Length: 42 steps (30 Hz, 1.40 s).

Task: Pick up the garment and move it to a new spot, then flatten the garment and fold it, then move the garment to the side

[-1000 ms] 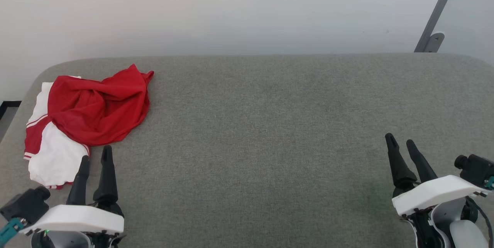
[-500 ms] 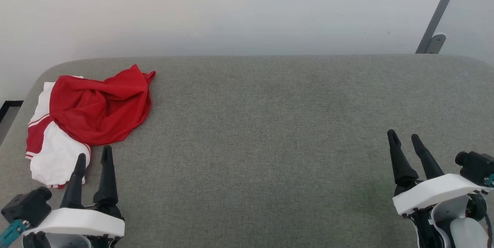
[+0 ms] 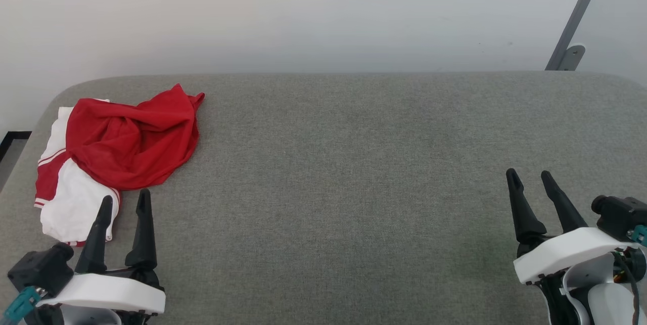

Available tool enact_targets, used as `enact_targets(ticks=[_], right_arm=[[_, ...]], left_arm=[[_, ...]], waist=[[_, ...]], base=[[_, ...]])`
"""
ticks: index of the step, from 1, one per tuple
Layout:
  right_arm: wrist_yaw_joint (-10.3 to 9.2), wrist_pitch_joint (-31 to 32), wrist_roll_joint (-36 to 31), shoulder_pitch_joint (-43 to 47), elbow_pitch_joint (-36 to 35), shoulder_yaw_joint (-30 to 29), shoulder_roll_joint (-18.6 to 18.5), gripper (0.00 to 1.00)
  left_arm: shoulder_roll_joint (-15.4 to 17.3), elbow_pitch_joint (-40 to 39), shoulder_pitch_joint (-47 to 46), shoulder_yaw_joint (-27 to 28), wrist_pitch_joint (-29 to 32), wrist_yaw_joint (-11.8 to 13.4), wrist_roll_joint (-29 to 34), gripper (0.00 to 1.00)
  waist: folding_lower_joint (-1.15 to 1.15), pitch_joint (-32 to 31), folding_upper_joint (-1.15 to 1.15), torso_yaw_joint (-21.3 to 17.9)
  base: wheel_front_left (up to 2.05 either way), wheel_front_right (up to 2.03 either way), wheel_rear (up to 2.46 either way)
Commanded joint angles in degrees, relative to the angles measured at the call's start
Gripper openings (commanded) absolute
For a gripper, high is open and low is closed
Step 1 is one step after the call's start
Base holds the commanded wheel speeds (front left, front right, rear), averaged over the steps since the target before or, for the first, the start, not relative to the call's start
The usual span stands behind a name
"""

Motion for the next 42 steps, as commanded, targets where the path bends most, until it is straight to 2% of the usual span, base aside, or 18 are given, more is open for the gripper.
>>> enact_targets(ticks=[1,24,42], right_arm=[[0.02,-0.6,-1.1,-0.3,-0.5,0.2,-0.2,1.0],[0.01,-1.9,-9.7,-0.1,-1.6,0.9,-0.8,1.0],[0.01,-2.2,-10.6,0.6,-1.8,0.1,-0.2,1.0]], left_arm=[[0.5,-0.4,0.5,-0.1,-0.5,-0.1,1.1,1.0],[2.6,-1.3,1.0,-1.9,-3.0,-0.5,8.1,1.0],[2.4,-0.5,0.6,-1.5,-3.1,-0.3,7.2,1.0]], waist=[[0.0,0.0,0.0,0.0],[0.0,-0.1,0.0,0.4],[0.0,-0.2,0.0,0.6]], base=[[0.0,0.0,0.0],[0.0,0.0,0.0],[0.0,0.0,0.0]])
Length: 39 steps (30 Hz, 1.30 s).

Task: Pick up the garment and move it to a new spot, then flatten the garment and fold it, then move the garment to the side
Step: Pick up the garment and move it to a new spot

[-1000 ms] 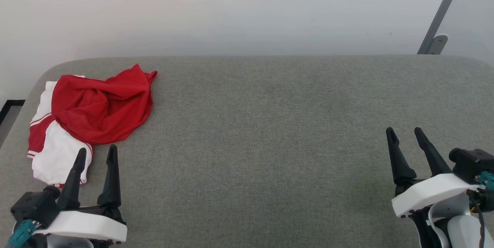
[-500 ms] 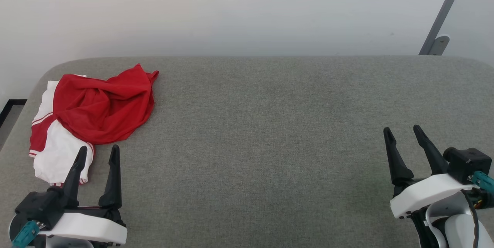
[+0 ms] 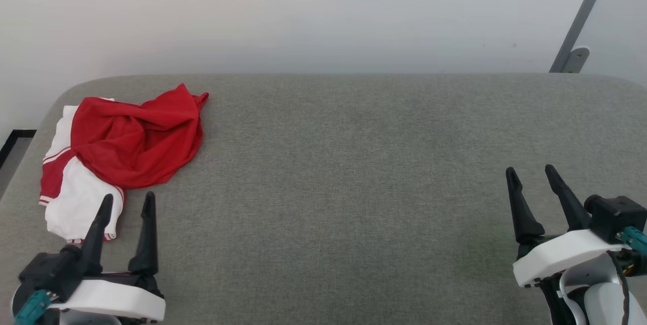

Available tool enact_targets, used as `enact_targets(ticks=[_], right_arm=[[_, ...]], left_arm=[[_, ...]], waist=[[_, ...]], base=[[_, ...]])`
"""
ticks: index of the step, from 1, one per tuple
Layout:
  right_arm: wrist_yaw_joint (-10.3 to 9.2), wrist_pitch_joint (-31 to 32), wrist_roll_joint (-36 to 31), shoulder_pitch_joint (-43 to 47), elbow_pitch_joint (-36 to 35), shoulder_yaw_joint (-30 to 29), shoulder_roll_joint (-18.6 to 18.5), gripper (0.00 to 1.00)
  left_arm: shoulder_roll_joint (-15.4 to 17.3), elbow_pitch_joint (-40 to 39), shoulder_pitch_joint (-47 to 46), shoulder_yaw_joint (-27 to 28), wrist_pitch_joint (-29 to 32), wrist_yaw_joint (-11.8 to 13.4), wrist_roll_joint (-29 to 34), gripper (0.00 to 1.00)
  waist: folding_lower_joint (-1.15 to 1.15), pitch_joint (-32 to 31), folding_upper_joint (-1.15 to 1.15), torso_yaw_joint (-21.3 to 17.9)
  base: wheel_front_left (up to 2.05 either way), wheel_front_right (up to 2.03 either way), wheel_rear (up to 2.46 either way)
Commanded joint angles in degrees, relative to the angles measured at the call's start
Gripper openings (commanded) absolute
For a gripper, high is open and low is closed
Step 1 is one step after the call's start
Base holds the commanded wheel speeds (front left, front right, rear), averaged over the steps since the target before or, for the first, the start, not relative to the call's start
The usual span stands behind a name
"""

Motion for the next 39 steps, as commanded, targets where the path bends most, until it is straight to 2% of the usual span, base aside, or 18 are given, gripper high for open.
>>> enact_targets(ticks=[1,8,28,39], right_arm=[[0.0,0.0,-0.4,0.3,-0.3,0.1,0.3,1.0],[0.0,0.8,0.6,-0.7,-0.6,1.5,0.8,1.0],[0.0,1.2,2.3,-2.9,1.6,7.7,0.5,1.0],[0.0,0.9,2.6,-3.1,2.1,8.2,0.4,1.0]], left_arm=[[-0.2,0.2,-0.3,0.5,-0.3,0.2,-0.7,1.0],[-0.7,1.1,-0.3,2.8,-0.3,1.8,-1.4,1.0],[-0.6,0.7,2.8,5.4,0.2,4.3,-2.4,1.0],[-0.6,0.3,3.3,5.6,0.5,4.3,-3.7,1.0]], waist=[[0.0,-0.1,0.0,0.2],[0.0,-0.6,0.0,3.0],[0.0,-2.4,0.0,17.1],[0.0,-2.4,0.0,18.8]], base=[[0.0,0.0,0.0],[0.0,0.0,0.0],[0.0,0.0,0.0],[0.0,0.0,0.0]])
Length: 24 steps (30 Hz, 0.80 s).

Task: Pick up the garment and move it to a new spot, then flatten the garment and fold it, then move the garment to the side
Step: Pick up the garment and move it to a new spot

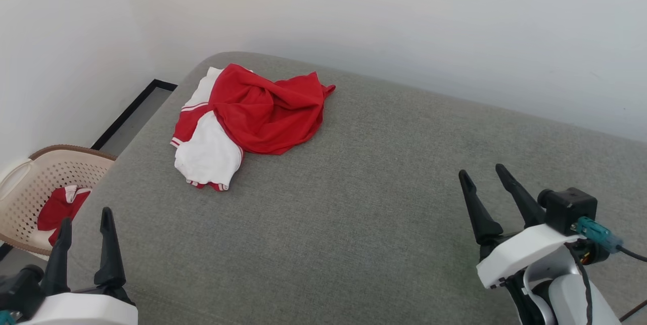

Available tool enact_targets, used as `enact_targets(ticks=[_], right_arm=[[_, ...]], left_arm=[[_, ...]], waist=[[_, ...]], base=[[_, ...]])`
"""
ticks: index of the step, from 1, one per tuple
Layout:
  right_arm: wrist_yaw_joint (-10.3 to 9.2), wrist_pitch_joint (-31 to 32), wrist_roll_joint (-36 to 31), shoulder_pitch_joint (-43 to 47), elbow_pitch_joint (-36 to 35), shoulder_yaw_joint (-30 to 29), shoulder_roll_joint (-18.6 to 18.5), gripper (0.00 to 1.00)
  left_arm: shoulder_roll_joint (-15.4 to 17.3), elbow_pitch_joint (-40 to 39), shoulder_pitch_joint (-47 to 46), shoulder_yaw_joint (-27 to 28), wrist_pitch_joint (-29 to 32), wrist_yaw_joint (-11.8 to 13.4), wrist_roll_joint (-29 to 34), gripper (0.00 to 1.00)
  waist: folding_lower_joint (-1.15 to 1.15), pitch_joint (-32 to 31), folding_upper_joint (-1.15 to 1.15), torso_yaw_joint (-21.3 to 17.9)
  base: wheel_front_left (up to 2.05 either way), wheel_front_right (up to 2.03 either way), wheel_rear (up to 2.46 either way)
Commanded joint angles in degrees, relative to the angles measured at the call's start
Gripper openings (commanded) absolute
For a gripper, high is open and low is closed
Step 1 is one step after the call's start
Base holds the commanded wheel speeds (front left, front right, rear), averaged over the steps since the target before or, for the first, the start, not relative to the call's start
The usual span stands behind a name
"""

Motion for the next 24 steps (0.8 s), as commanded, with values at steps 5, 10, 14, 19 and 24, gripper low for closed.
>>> enact_targets(ticks=[5,10,14,19,24], right_arm=[[0.0,-0.5,0.3,-0.4,-0.4,-0.8,-0.2,1.0],[0.0,-0.2,-0.5,-0.6,-1.5,-1.7,-0.3,1.0],[0.0,0.3,-1.0,-1.2,-2.7,-2.5,-0.6,1.0],[0.0,0.8,-1.5,-2.5,-4.3,-3.5,-0.9,1.0],[0.0,1.1,-2.3,-4.3,-5.8,-4.0,-1.2,1.0]], left_arm=[[0.6,0.3,-1.2,0.0,0.5,-0.6,-1.6,1.0],[2.6,2.2,-5.3,0.3,1.0,-1.6,-2.6,1.0],[4.0,4.8,-9.3,-0.4,1.3,-2.4,-2.8,1.0],[5.8,9.4,-15.9,-1.3,1.7,-3.2,-3.9,1.0],[8.5,15.0,-23.0,-2.3,2.7,-4.0,-5.3,1.0]], waist=[[0.0,0.6,0.0,-1.0],[0.0,2.2,0.0,-3.4],[0.0,4.1,0.0,-5.4],[0.0,7.6,0.0,-8.2],[0.0,11.8,0.0,-11.2]], base=[[0.0,0.0,0.0],[0.0,0.0,0.0],[0.0,0.0,0.0],[0.0,0.0,0.0],[0.0,0.0,0.0]])
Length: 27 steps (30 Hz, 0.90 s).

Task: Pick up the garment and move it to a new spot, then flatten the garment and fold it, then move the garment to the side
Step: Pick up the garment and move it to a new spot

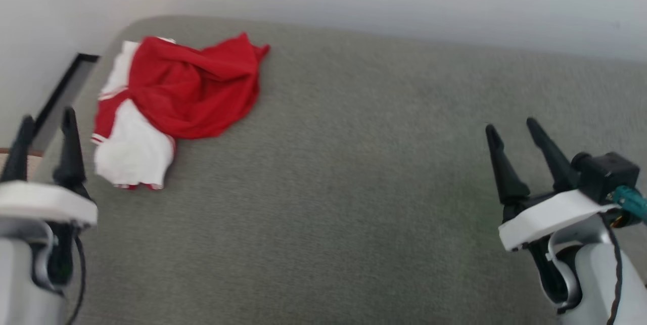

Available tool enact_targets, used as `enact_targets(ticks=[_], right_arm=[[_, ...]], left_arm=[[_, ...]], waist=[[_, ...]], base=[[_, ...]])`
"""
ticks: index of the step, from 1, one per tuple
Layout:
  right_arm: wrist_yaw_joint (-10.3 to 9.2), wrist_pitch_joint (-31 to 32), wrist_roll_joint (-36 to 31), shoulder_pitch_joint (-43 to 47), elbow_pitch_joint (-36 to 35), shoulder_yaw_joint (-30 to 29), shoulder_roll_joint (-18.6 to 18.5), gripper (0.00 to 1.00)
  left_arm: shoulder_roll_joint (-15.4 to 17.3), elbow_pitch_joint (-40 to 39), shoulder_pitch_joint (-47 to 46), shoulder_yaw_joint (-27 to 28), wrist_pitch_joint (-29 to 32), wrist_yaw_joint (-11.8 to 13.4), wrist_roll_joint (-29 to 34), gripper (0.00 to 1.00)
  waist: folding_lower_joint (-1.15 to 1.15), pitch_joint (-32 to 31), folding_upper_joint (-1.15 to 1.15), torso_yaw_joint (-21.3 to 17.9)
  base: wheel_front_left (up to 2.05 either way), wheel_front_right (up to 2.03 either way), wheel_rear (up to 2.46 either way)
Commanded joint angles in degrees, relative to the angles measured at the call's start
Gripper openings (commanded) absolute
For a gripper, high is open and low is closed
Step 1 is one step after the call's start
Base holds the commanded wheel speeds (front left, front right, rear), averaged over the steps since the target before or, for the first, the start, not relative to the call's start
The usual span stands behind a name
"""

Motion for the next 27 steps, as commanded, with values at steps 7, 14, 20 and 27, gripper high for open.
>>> enact_targets(ticks=[7,14,20,27], right_arm=[[0.0,0.7,-1.3,-3.3,-3.0,-0.8,-0.5,1.0],[0.0,1.7,-2.3,-5.7,-5.3,-1.3,-0.9,1.0],[0.0,2.2,-2.6,-6.7,-6.7,-1.4,-1.0,1.0],[0.0,3.1,-3.1,-7.3,-8.3,-2.0,-1.1,1.0]], left_arm=[[4.8,11.4,-12.5,-2.9,3.4,-0.8,-3.3,1.0],[8.2,22.5,-23.0,-6.2,11.0,-0.8,-8.1,1.0],[9.3,31.2,-28.6,-8.4,18.2,-0.8,-9.5,1.0],[6.6,44.7,-32.6,-11.4,32.1,0.7,-9.7,1.0]], waist=[[0.0,10.0,0.0,-6.2],[0.0,16.9,0.0,-8.8],[0.0,20.6,0.0,-9.8],[0.0,24.0,0.0,-10.4]], base=[[0.0,0.0,0.0],[0.0,0.0,0.0],[0.0,0.0,0.0],[0.0,0.0,0.0]])
